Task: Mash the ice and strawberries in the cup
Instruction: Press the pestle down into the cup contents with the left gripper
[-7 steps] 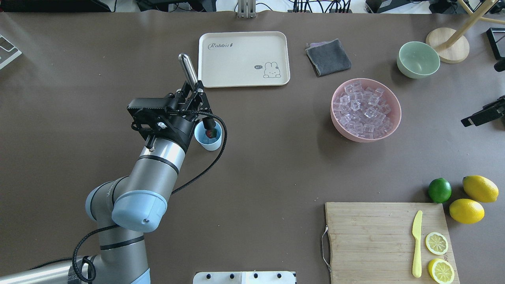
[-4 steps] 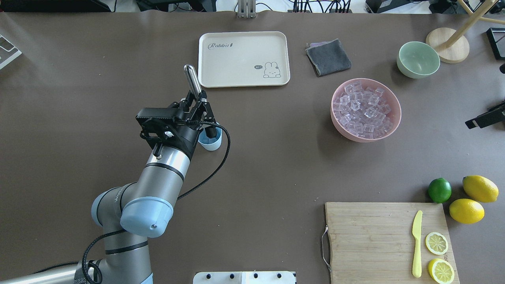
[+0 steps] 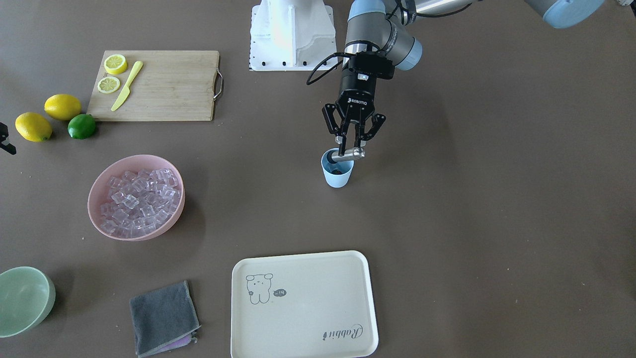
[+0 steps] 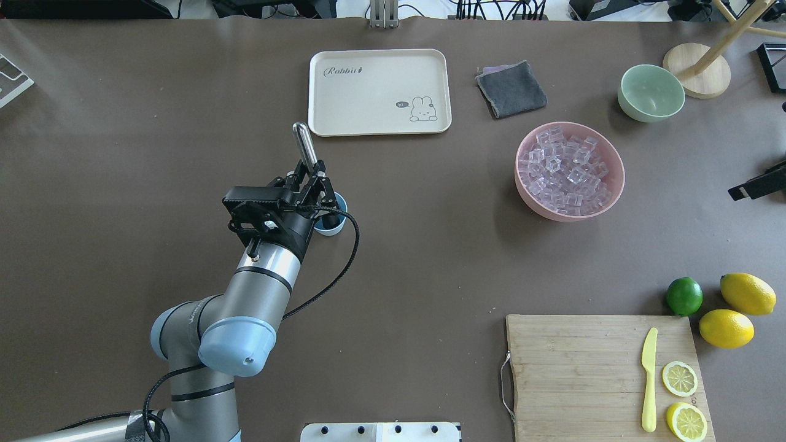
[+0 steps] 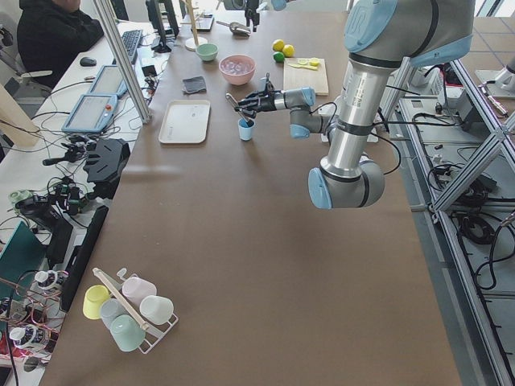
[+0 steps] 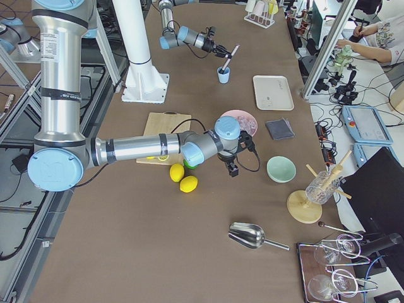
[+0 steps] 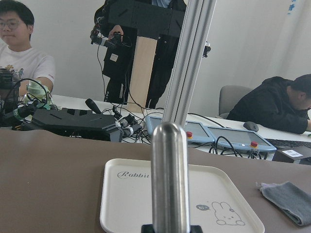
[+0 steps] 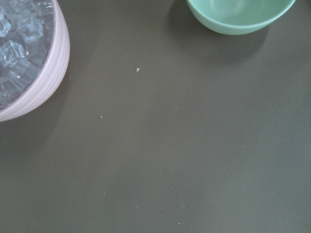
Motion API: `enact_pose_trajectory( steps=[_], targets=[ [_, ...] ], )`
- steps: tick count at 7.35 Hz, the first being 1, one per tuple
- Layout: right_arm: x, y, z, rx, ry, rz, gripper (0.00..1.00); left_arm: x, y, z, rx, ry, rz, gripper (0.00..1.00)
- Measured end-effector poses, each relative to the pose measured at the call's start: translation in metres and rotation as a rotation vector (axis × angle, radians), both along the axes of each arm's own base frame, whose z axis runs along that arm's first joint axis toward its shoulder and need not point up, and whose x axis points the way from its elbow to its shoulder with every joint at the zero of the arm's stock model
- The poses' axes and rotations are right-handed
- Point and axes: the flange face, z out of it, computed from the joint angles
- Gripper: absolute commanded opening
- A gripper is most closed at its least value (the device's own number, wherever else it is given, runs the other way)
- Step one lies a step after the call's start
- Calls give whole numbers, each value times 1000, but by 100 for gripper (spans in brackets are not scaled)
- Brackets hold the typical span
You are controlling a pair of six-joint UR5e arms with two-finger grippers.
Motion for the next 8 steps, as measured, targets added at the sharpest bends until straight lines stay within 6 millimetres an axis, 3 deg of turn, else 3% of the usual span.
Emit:
enact_pose_trajectory(
  steps=[4,8],
  targets=[
    [2,2,4,2,11,5,98,-37,-7,-34,48,7,-10,0],
    [4,4,7,-2,15,6,98,-13,-10,-1,30,-14,4,0]
  ],
)
